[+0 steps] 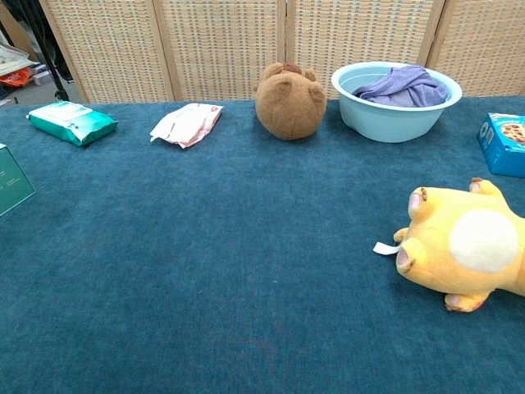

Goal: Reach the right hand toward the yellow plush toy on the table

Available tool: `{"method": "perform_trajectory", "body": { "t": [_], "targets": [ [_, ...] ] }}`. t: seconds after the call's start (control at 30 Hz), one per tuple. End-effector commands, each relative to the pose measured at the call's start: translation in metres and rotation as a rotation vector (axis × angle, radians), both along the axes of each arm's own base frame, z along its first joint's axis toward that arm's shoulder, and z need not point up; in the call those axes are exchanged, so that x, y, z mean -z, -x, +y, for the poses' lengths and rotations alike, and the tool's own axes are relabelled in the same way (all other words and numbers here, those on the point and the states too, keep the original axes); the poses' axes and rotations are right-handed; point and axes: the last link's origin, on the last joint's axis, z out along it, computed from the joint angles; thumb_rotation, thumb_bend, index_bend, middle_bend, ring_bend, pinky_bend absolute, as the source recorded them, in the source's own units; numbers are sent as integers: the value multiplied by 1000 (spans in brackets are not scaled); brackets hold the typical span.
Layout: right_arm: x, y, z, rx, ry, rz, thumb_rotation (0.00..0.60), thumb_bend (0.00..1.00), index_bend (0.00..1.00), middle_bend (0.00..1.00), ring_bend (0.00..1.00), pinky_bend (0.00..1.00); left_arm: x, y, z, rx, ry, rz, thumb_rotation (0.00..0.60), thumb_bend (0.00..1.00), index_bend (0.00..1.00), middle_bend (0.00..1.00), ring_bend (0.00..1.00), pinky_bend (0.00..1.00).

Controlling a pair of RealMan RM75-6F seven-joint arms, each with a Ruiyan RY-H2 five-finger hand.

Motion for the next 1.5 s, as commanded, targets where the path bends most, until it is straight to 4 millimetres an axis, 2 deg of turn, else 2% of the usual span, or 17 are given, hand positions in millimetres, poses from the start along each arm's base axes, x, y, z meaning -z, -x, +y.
{"method": "perform_trajectory", "body": {
  "t": [0.03, 0.37, 0.43, 0.47, 0.5, 0.53, 0.57, 0.6, 0.63, 0.67, 0.73, 0.77, 0.83, 0.9, 0.97, 1.07, 1.5],
  "targets": [
    [0, 0, 0, 0, 0, 0, 600, 0, 0, 0, 0, 0, 0, 0, 0, 0, -1, 0, 600, 0, 0, 0, 0, 0],
    [2, -1, -2, -1, -3, 2, 600, 0, 0, 3, 0, 0, -3, 1, -1, 0, -10, -5, 600, 0, 0, 0, 0, 0],
    [3, -5, -5, -27, 15, -5, 600, 0, 0, 84, 22, 2, -4, 1, 0, -2, -13, -3, 600, 0, 0, 0, 0, 0],
    [4, -6, -8, -44, 28, 4, 600, 0, 0, 202, 121, 56, -4, 1, 0, -3, -13, -1, 600, 0, 0, 0, 0, 0],
    [5, -7, -10, -61, 40, 25, 600, 0, 0, 378, 300, 201, -4, 1, 1, -4, -14, 1, 600, 0, 0, 0, 0, 0],
    [8, -8, -13, -84, 50, 57, 600, 0, 0, 505, 452, 355, -4, 1, 2, -8, -15, 3, 600, 0, 0, 0, 0, 0],
    [9, -8, -16, -103, 54, 79, 600, 0, 0, 688, 673, 616, -4, 1, 3, -10, -15, 3, 600, 0, 0, 0, 0, 0],
    [11, -9, -18, -121, 53, 99, 600, 0, 0, 832, 835, 834, -4, 1, 3, -12, -14, 4, 600, 0, 0, 0, 0, 0],
    [13, -9, -20, -132, 44, 112, 600, 4, 0, 901, 908, 925, -3, 1, 3, -13, -14, 5, 600, 0, 0, 0, 0, 0],
    [17, -9, -22, -147, 14, 130, 600, 72, 0, 962, 969, 986, -3, 1, 4, -15, -16, 6, 600, 0, 0, 0, 0, 0],
    [22, -9, -24, -155, -46, 142, 600, 358, 0, 1000, 1000, 1000, -3, 0, 4, -18, -20, 5, 600, 0, 0, 0, 0, 0],
    [26, -11, -25, -169, -87, 145, 600, 569, 0, 1000, 1000, 1000, -3, 0, 4, -19, -22, 5, 600, 0, 0, 0, 0, 0],
    [31, -14, -26, -200, -159, 155, 600, 803, 0, 1000, 1000, 1000, -5, 0, 5, -23, -29, 2, 600, 0, 0, 0, 0, 0],
    [40, -15, -26, -215, -257, 179, 600, 954, 0, 1000, 1000, 1000, -6, 1, 6, -28, -35, -2, 600, 0, 0, 0, 0, 0],
    [50, -17, -27, -223, -341, 202, 600, 998, 0, 1000, 1000, 1000, -7, 1, 6, -32, -36, -5, 600, 0, 0, 0, 0, 0],
    [61, -22, -28, -227, -426, 244, 600, 1000, 3, 1000, 1000, 1000, -7, 3, 7, -40, -33, -7, 600, 0, 0, 0, 0, 0],
    [94, -51, -29, -253, -547, 415, 600, 1000, 53, 1000, 1000, 1000, -6, 5, 9, -50, -24, -2, 600, 0, 0, 0, 0, 0]
  ]
}}
